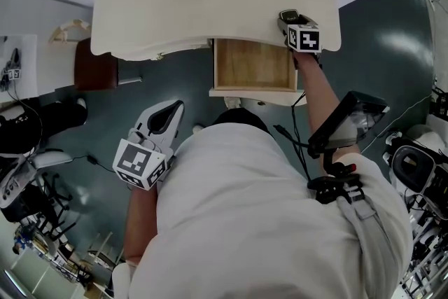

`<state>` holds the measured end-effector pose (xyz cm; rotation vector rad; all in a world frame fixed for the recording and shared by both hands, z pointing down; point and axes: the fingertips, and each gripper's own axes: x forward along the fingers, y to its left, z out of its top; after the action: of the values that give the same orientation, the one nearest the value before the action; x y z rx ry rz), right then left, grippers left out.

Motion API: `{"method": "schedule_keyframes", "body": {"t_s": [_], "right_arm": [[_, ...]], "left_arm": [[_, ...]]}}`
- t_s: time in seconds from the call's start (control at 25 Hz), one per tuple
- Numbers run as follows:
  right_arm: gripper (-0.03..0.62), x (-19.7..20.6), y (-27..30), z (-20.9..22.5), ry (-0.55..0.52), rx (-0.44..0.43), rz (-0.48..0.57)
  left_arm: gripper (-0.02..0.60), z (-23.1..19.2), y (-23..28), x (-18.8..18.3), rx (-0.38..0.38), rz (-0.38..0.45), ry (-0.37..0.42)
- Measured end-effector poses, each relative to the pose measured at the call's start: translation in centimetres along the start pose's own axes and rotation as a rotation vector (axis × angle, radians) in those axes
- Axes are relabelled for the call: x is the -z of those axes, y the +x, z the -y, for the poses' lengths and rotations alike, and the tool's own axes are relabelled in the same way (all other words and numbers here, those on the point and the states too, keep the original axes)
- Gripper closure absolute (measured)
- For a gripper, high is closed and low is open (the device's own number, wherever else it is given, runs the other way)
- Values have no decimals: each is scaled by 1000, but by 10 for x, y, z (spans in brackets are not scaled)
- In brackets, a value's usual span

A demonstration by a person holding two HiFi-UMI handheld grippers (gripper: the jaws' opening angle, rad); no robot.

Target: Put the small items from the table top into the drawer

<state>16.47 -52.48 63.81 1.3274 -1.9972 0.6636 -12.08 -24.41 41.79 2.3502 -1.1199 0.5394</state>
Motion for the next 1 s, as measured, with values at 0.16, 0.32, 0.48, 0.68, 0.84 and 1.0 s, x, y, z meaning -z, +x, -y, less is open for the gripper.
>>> {"method": "schedule_keyframes", "body": {"t_s": [0.16, 0.32, 0.48, 0.68, 0.84, 1.0], "right_arm": [[263, 3, -3, -5, -1, -7, -4], [263, 5, -12, -15, -9, -13, 1], [263, 8, -26, -36, -26, -23, 6], [263, 14, -38, -56, -45, -37, 1], [263, 24, -47, -75, -57, -47, -2], [263, 34, -54, -96, -72, -63, -11]], "left_arm": [[580, -2, -2, 3, 7, 3, -2], [580, 0, -10, 8, 13, 11, 1], [580, 3, -26, 17, 20, 22, 2], [580, 7, -40, 27, 29, 30, -5], [580, 10, -54, 38, 32, 37, -9], [580, 11, -68, 48, 32, 44, -10]]}}
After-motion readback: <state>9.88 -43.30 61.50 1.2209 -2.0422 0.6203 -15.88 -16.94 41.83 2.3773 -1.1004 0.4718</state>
